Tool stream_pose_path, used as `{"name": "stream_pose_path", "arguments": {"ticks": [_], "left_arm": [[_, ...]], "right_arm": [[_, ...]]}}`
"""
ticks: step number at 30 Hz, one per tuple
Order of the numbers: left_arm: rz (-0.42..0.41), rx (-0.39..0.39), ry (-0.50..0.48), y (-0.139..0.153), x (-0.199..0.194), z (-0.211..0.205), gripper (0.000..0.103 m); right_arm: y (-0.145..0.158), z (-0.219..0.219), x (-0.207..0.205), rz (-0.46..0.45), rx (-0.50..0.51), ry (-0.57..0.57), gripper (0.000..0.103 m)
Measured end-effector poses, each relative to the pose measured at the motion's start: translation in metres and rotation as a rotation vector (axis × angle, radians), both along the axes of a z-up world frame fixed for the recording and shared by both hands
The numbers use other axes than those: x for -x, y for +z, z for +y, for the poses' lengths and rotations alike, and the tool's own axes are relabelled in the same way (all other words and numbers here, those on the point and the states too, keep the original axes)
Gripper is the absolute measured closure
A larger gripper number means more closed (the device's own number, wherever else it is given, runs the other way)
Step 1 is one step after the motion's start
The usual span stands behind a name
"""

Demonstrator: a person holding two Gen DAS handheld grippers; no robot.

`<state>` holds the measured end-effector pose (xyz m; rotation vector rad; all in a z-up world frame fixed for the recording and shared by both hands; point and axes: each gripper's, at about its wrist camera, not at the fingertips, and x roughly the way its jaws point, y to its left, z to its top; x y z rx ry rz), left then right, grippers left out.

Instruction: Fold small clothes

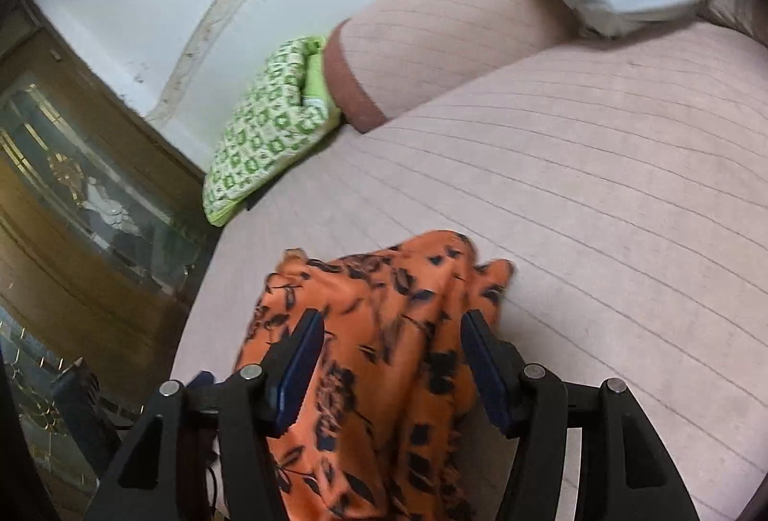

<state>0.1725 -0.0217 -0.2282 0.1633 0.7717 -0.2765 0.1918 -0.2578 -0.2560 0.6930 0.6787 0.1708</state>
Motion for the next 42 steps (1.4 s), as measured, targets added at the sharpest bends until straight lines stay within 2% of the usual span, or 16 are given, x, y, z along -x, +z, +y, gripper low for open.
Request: {"name": "stream_pose_path", "arguments": {"ticks": [4, 7, 9, 12, 16, 19, 29, 32, 37, 42], "left_arm": [[0.014, -0.010, 0.004, -0.005, -0.002, 0.000, 0.035], [0.018, -0.025, 0.010, -0.008, -0.003, 0.000, 0.035], [0.027, -0.031, 0.015, -0.010, -0.004, -0.002, 0.035], [0.063, -0.024, 0.025, -0.016, -0.009, -0.002, 0.035], [0.077, -0.037, 0.042, -0.020, -0.015, -0.002, 0.030], [0.079, -0.043, 0.046, -0.022, -0.016, -0.003, 0.029], [0.060, -0.081, 0.073, -0.026, -0.012, -0.008, 0.025], [0.050, -0.098, 0.078, -0.027, -0.011, -0.010, 0.024], [0.042, -0.096, 0.104, -0.029, -0.008, -0.009, 0.021], [0.037, -0.093, 0.120, -0.030, -0.004, -0.008, 0.018]], "right_arm": [[-0.004, 0.015, -0.016, 0.013, -0.033, 0.050, 0.039], [-0.010, 0.025, -0.035, 0.032, -0.048, 0.070, 0.033], [-0.022, 0.031, -0.050, 0.083, -0.057, 0.102, 0.030], [-0.049, 0.034, -0.069, 0.210, -0.053, 0.126, 0.029], [-0.050, 0.031, -0.070, 0.197, -0.068, 0.133, 0.028], [-0.053, 0.033, -0.069, 0.185, -0.063, 0.140, 0.027], [-0.047, 0.034, -0.070, 0.192, 0.003, 0.237, 0.023], [-0.045, 0.034, -0.066, 0.185, 0.022, 0.231, 0.023], [-0.020, 0.030, -0.040, 0.106, 0.088, 0.153, 0.023], [0.001, 0.021, -0.007, 0.035, 0.091, 0.132, 0.023]]}}
